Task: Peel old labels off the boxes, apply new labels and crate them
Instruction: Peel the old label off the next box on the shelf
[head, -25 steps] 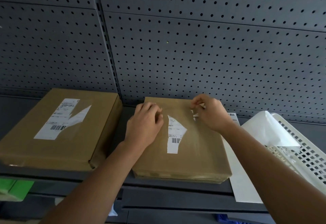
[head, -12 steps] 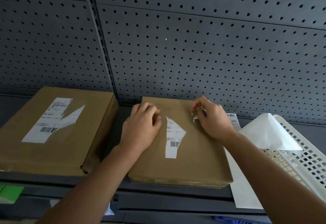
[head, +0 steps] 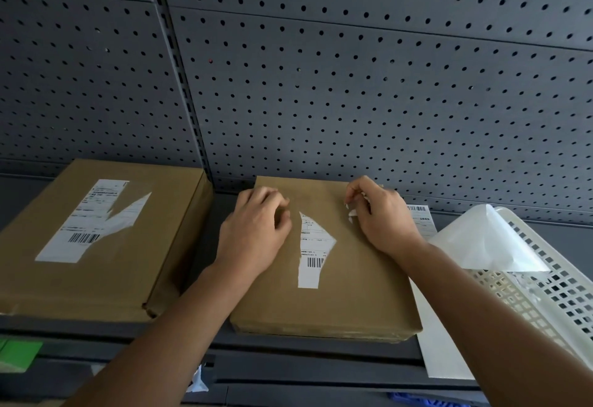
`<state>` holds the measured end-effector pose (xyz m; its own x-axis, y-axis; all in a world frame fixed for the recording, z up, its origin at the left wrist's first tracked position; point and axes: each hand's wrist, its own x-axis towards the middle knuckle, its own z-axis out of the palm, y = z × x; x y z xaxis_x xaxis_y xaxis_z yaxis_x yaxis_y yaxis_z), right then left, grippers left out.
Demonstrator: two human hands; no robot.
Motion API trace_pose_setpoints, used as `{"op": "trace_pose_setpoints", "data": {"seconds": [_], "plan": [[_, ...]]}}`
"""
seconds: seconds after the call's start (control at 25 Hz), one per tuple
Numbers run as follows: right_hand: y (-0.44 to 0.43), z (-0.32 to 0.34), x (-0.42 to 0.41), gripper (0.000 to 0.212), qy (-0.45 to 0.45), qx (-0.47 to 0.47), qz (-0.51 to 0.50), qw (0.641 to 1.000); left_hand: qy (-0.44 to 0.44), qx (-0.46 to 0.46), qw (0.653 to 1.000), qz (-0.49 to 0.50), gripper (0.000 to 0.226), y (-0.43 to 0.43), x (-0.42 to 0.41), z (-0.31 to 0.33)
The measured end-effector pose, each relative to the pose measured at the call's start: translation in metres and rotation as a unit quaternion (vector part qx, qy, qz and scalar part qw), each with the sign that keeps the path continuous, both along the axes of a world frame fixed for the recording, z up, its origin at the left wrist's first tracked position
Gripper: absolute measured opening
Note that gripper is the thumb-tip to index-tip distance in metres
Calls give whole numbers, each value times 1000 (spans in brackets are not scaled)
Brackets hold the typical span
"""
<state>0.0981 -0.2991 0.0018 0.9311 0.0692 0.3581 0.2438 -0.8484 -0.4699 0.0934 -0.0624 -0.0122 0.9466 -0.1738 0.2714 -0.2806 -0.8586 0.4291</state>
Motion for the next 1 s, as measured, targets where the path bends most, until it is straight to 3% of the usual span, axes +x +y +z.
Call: {"op": "trace_pose_setpoints", "data": {"seconds": [0.12,0.32,0.52,0.68,0.88,1.0], "plan": [[2,-1,1,22,0,-23,1,1000,4,-2,1000,0,21,0,0,-1],[-3,3,-2,24,9,31,-18,999,1,1,1000,-1,22,-1,1,-1],[3,1,0,23,27,-27,-1,999,1,4,1000,2,22,0,0,-1],[-1,1,-3,24,15,18,-12,1000,0,5,1000,0,22,-1,0,0],[4,1,-1,23,28,-29,-9,999,-2,9,1000,2,23,0,-1,0],[0,0,-3,24,16,15,-15,1000,-3,10,1000,2,22,-1,-1,1]]}}
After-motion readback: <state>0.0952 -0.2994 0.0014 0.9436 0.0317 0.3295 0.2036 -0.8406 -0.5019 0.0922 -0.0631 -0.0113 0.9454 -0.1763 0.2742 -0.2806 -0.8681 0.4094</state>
